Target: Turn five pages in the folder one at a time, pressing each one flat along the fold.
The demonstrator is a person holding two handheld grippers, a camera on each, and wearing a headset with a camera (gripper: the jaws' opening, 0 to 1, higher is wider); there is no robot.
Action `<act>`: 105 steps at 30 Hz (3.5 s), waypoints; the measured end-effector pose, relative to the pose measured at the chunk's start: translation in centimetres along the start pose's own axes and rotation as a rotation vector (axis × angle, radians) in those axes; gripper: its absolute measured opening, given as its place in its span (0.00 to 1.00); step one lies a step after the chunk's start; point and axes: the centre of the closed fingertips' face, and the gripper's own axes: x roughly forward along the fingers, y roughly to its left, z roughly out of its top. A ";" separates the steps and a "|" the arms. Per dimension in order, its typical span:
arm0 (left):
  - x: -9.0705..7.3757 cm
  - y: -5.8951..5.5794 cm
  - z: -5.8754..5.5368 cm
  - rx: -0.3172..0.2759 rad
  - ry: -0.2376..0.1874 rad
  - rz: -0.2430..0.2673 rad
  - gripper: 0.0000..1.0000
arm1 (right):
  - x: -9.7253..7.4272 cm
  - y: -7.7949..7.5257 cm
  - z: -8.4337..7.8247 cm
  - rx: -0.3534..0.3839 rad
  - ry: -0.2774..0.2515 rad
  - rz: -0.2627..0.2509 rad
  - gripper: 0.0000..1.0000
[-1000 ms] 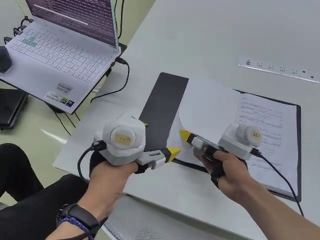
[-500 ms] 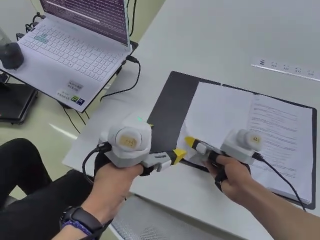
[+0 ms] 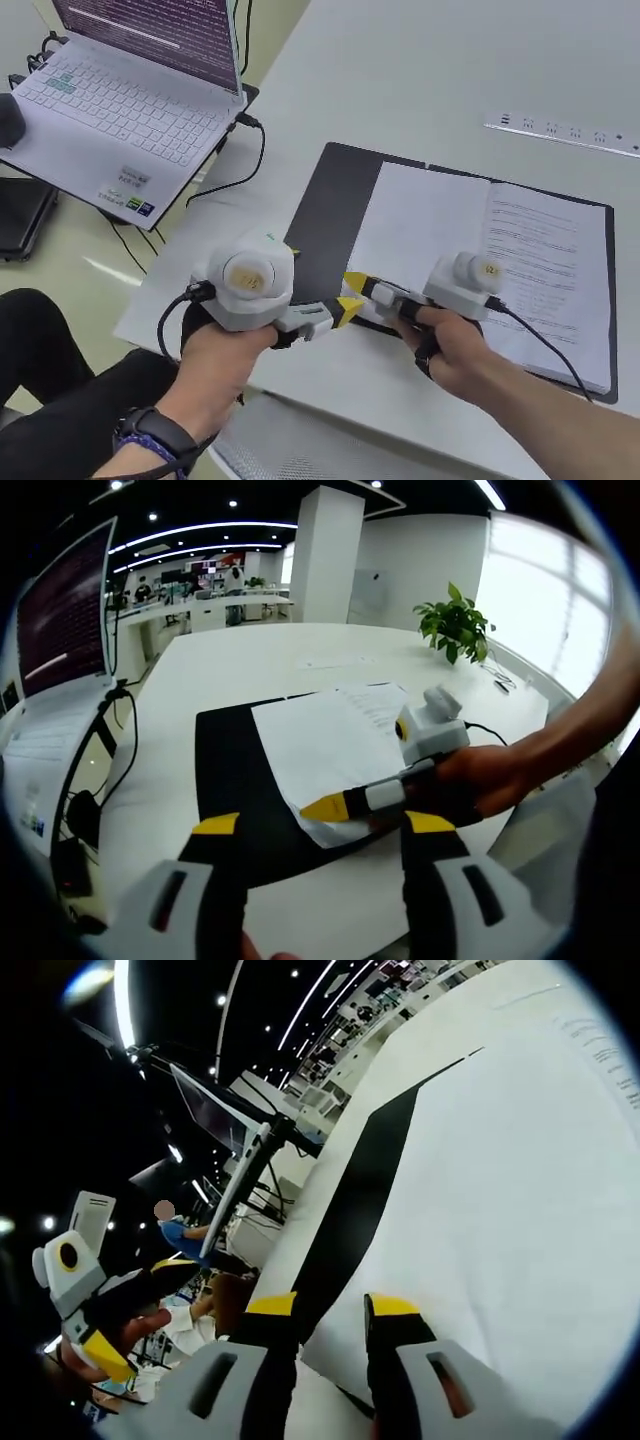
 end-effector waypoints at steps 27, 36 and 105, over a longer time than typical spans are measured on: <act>4.4 -0.1 -0.5 0.050 0.053 -0.091 0.19 | -9.8 -1.1 3.1 -0.167 -0.078 -0.064 0.39; 6.8 -0.7 -0.7 0.063 0.081 -0.115 0.09 | -12.3 -2.4 2.5 -0.173 -0.079 -0.109 0.39; 9.3 0.0 -6.9 0.075 0.323 -0.056 0.00 | -10.6 -10.5 11.5 -0.092 -0.231 -0.166 0.00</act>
